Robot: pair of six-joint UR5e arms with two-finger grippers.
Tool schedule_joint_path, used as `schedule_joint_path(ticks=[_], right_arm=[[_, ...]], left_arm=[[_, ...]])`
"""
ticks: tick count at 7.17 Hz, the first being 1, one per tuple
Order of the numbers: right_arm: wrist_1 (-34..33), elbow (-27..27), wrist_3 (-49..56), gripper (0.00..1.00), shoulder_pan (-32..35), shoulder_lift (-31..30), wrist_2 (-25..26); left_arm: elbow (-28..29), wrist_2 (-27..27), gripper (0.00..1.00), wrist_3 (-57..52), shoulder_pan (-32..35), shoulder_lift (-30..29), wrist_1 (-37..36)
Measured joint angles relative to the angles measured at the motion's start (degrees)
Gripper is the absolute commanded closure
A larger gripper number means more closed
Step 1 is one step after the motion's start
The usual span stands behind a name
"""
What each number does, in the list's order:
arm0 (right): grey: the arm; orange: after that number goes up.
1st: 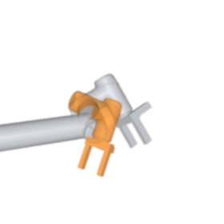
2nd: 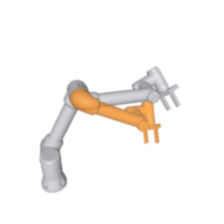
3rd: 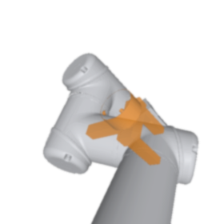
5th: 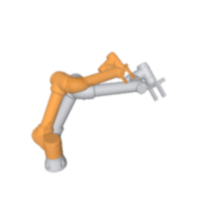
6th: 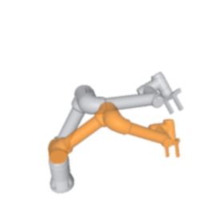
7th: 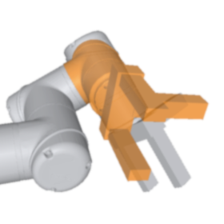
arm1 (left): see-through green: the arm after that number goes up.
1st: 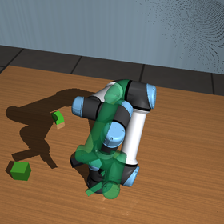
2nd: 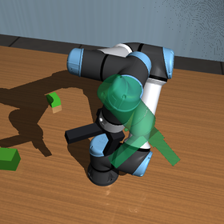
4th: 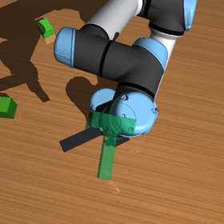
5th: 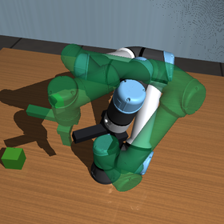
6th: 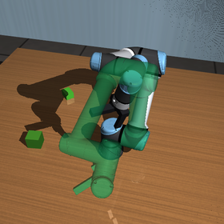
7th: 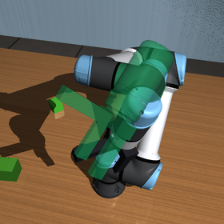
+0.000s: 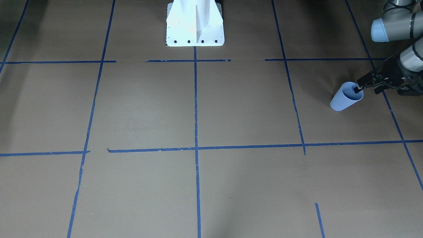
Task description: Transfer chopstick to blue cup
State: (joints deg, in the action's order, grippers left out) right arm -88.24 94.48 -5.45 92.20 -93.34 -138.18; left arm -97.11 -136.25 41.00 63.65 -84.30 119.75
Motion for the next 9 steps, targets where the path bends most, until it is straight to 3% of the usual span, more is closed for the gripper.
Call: schedule_joint_path(ticks=[1, 3, 4, 6, 9], right_arm=[[0.0, 0.0, 0.0, 0.0, 0.0, 0.0, 0.01], [0.0, 0.0, 0.0, 0.0, 0.0, 0.0, 0.0], [0.0, 0.0, 0.0, 0.0, 0.0, 0.0, -0.04], [0.0, 0.05, 0.0, 0.0, 0.0, 0.06, -0.07], [-0.2, 0.84, -0.02, 0.0, 0.0, 0.26, -0.25]], left_arm=[[0.26, 0.37, 0.17, 0.08, -1.24, 0.01, 0.03], [0.58, 0.49, 0.71, 0.66, -2.45, -0.12, 0.07], [0.64, 0.52, 0.83, 1.05, -2.59, -0.17, 0.1], [0.57, 0.48, 0.96, 1.5, -2.64, -0.25, 0.07], [-3.86, -1.27, 0.98, 2.23, -2.02, -0.58, -4.18]])
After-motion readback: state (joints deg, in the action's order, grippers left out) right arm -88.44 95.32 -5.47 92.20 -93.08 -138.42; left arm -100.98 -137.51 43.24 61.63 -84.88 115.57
